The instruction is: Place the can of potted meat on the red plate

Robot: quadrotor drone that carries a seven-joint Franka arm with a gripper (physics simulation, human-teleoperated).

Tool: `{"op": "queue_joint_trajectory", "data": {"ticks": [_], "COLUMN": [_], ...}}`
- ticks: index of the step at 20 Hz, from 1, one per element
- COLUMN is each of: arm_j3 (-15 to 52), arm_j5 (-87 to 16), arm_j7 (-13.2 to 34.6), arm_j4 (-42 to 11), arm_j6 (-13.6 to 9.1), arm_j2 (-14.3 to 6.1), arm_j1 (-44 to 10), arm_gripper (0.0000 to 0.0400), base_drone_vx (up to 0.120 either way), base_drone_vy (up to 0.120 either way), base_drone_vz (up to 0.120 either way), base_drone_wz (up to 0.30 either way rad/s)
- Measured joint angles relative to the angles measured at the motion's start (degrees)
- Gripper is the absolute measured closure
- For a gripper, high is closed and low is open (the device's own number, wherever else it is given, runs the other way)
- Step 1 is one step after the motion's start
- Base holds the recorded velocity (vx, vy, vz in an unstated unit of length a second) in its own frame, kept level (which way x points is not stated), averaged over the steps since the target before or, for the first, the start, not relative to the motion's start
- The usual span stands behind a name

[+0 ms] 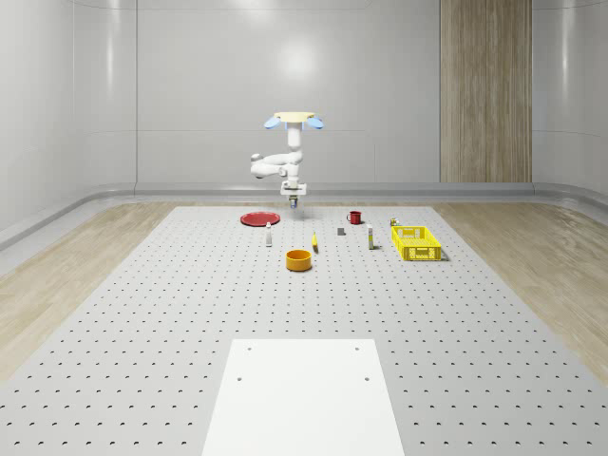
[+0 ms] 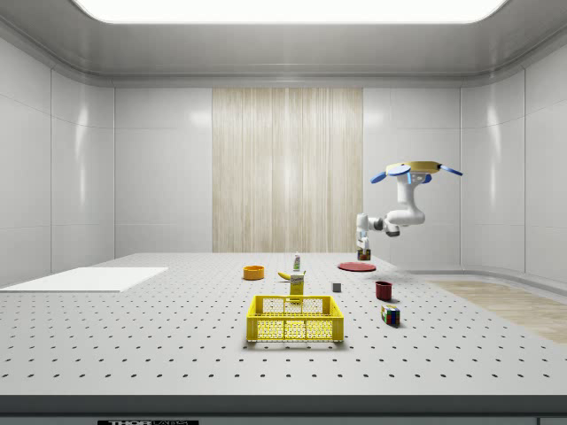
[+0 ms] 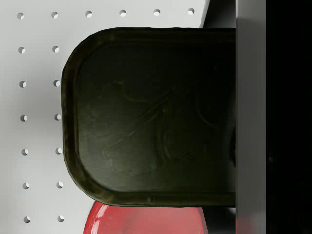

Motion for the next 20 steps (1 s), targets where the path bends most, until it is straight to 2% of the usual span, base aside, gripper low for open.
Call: {"op": "queue_joint_trajectory", "data": {"ticks": [5, 20], "arm_j3": [0.18, 0.51], "arm_j5": [0.44, 1.46], "arm_j7": [0.17, 0.60], "arm_j4": [0.03, 0.13], "arm_j6": [0.81, 3.01], "arm_j2": [-0.90, -3.28], "arm_j1": [-0.20, -0.69], "arm_gripper": [0.0117, 0.0117], "base_drone_vx": [0.088, 0.000], "base_drone_vy": [-0.120, -0.120], "base_drone_vz": [0.000, 0.000], "base_drone_wz": [0.000, 0.000]}}
